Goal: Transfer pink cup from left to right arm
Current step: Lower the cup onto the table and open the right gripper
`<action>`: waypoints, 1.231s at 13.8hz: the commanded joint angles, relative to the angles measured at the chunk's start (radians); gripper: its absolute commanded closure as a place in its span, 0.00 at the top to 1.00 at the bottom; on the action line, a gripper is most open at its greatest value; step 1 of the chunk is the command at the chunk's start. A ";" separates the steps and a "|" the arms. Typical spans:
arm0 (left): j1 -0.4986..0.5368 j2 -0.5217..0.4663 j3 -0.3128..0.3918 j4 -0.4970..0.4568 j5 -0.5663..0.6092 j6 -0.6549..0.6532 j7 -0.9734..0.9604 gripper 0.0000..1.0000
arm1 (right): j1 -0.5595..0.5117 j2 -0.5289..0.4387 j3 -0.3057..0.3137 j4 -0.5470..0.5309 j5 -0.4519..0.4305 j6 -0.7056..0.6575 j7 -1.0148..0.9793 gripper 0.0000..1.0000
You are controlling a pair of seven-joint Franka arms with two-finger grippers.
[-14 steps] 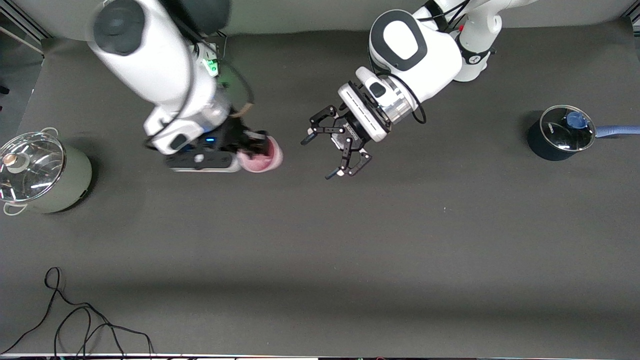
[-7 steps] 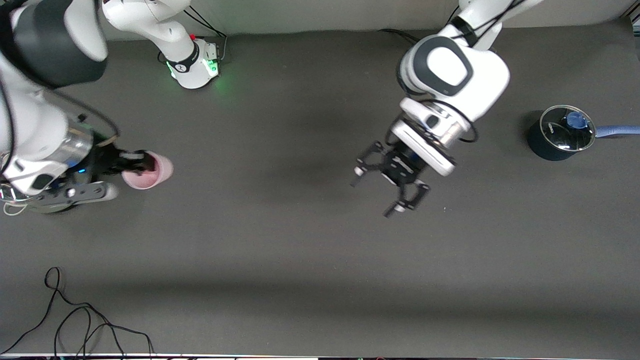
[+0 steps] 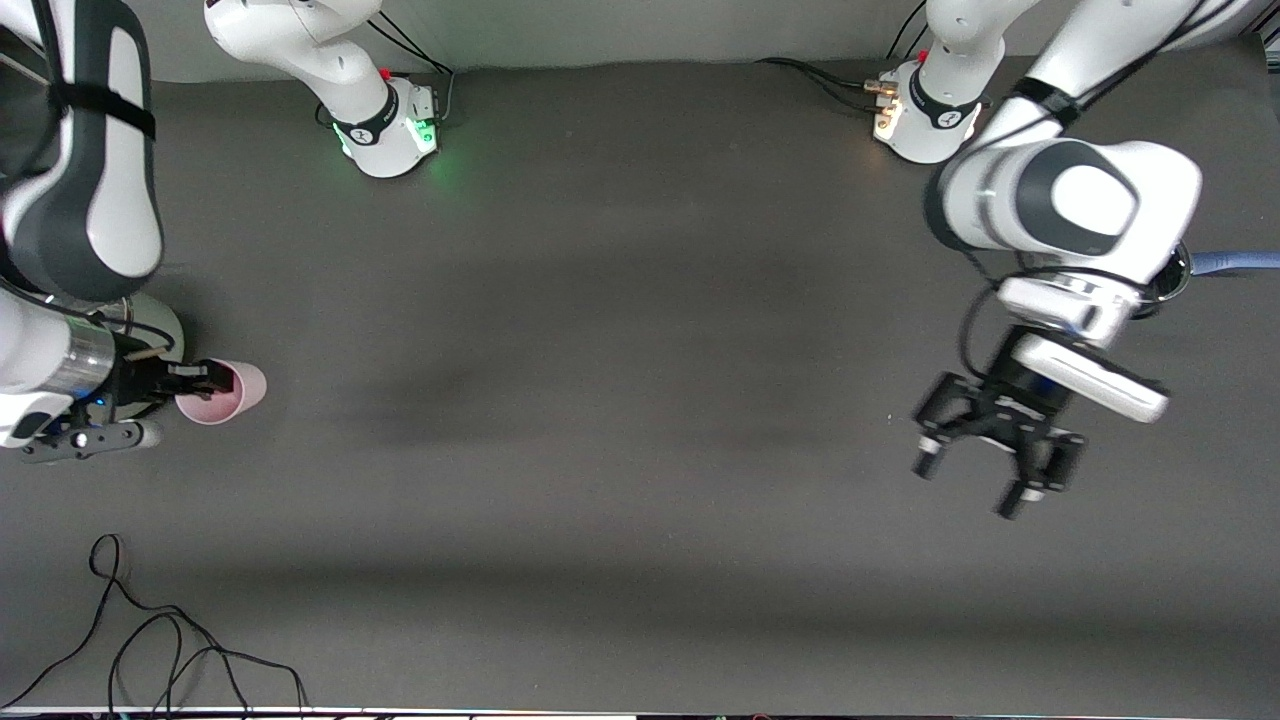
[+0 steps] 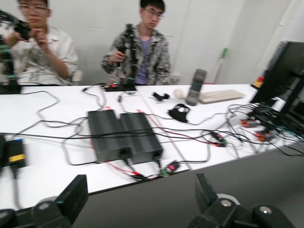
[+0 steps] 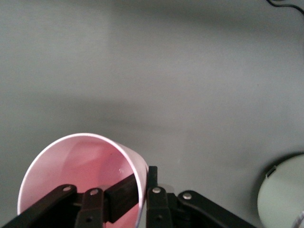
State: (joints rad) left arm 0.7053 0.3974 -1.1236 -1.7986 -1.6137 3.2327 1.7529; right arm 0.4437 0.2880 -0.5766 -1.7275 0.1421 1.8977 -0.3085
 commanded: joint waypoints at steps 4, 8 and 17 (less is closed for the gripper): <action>0.169 0.015 -0.015 -0.008 0.047 -0.013 -0.009 1.00 | 0.012 0.002 -0.012 -0.325 0.026 0.465 -0.098 0.00; 0.213 0.009 -0.016 -0.022 0.044 -0.011 -0.015 1.00 | -0.025 0.066 -0.012 -0.365 0.225 0.540 -0.246 0.00; 0.234 0.023 -0.021 0.001 0.049 -0.056 -0.320 1.00 | -0.059 0.134 -0.014 -0.366 0.341 0.570 -0.388 0.65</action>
State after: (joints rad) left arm 0.9231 0.4232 -1.1281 -1.7977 -1.5744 3.1879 1.5230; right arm 0.3827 0.4222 -0.5866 -2.0944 0.4513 2.4561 -0.6563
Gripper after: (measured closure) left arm 0.000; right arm 0.767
